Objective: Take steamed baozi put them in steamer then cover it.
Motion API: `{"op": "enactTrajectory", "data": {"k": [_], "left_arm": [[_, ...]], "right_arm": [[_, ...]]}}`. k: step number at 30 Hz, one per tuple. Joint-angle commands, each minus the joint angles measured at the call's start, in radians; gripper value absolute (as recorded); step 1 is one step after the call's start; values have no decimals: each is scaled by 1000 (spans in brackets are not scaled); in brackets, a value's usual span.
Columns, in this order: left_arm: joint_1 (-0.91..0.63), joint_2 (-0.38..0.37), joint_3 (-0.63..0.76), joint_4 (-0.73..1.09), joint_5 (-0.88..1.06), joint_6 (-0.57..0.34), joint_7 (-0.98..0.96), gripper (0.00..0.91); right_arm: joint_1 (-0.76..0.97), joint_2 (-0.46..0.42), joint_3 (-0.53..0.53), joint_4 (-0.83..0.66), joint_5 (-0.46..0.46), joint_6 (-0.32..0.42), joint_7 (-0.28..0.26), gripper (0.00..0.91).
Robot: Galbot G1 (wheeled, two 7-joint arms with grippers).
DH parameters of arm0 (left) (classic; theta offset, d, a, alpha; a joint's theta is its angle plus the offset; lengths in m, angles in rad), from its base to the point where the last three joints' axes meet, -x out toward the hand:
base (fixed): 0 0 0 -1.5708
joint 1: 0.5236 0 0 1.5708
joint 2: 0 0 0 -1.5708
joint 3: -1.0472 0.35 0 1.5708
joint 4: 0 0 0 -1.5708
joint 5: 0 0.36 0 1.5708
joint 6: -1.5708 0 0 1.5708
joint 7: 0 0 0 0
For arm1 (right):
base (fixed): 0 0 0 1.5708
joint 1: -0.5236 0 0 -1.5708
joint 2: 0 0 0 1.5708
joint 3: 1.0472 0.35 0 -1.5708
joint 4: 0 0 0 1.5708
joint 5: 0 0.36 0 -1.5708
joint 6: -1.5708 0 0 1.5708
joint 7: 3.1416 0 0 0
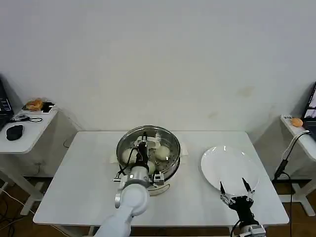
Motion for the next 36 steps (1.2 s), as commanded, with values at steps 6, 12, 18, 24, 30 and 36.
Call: {"op": "enactTrajectory", "data": {"k": [6, 12, 18, 24, 30, 36], "left_arm": [[3, -9, 4, 8, 9, -4, 0, 0], [-5, -16, 7, 22, 11, -6, -2, 0], [-7, -20, 6, 32, 10, -8, -6, 0], [-5, -23, 7, 24, -7, -18, -10, 907], [2, -15, 7, 0, -19, -21, -11, 907], [18, -3, 3, -17, -27, -23, -9, 907]], "right_arm": [[1, 0, -2, -4, -1, -1, -1, 907], [1, 0, -2, -7, -1, 1, -1, 907], [2, -3, -1, -10, 0, 1, -1, 907], [6, -5, -6, -15, 0, 1, -2, 907], [12, -4, -14, -18, -2, -1, -2, 907], [12, -6, -15, -23, -2, -2, -3, 907]]}}
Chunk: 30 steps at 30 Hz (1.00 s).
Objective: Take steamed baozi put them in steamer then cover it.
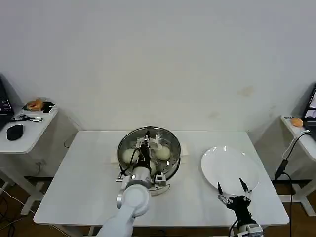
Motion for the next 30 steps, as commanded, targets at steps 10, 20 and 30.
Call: {"op": "enactTrajectory", "data": {"k": [10, 20, 30], "left_arm": [[80, 45, -25, -128, -23, -9, 2, 907], [215, 125, -55, -322, -106, -46, -38, 907], [478, 207, -228, -562, -558, -109, -239, 907]], "right_arm": [[3, 1, -8, -6, -4, -1, -1, 907], [0, -7, -14, -3, -2, -3, 0, 907], [-7, -16, -21, 7, 16, -7, 0, 907]]}}
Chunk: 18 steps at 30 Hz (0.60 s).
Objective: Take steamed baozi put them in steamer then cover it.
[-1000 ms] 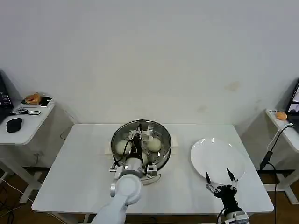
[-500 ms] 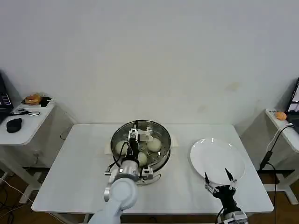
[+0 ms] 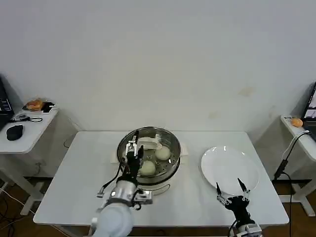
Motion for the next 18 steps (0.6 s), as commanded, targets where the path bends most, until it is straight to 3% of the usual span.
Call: {"op": "enactTrajectory", "data": {"k": [1, 2, 4, 7, 12, 18], "left_arm": [[307, 95, -187, -260, -653, -49, -261, 907], [332, 111, -215, -243, -801, -77, -332, 907], [364, 98, -313, -193, -1115, -239, -458, 907], [405, 56, -433, -55, -1371, -605, -434, 907], [511, 24, -484, 20, -1610, -641, -479, 907], [609, 5, -532, 83, -1649, -654, -486, 907]], "right_arm": [[-6, -6, -11, 6, 24, -10, 1, 907], [-10, -10, -18, 8, 34, -16, 1, 907], [-18, -20, -34, 16, 51, -33, -1, 907], [-34, -31, -58, 43, 85, -58, -4, 907], [-99, -114, -99, 112, 169, -125, -8, 907], [-163, -204, -92, 196, 266, -191, -3, 907]]}}
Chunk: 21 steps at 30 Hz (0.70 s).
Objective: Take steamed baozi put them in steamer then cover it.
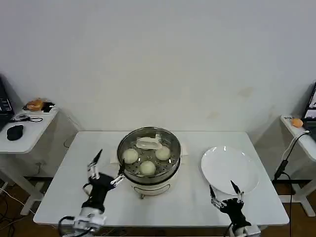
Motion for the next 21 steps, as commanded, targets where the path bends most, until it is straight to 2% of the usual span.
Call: {"op": "enactTrajectory", "data": {"k": [1, 6, 21], "left_arm": [[251, -31, -203, 129, -676, -255, -139, 907], [302, -49, -238, 135, -672, -159, -105, 907], [304, -92, -228, 159, -554, -197, -53, 907]], "right_arm": [[-103, -141, -27, 123, 168, -111, 4, 907], [-108, -152, -36, 106, 174, -99, 15, 907], [-101, -129, -84, 91, 132, -112, 24, 907]]}}
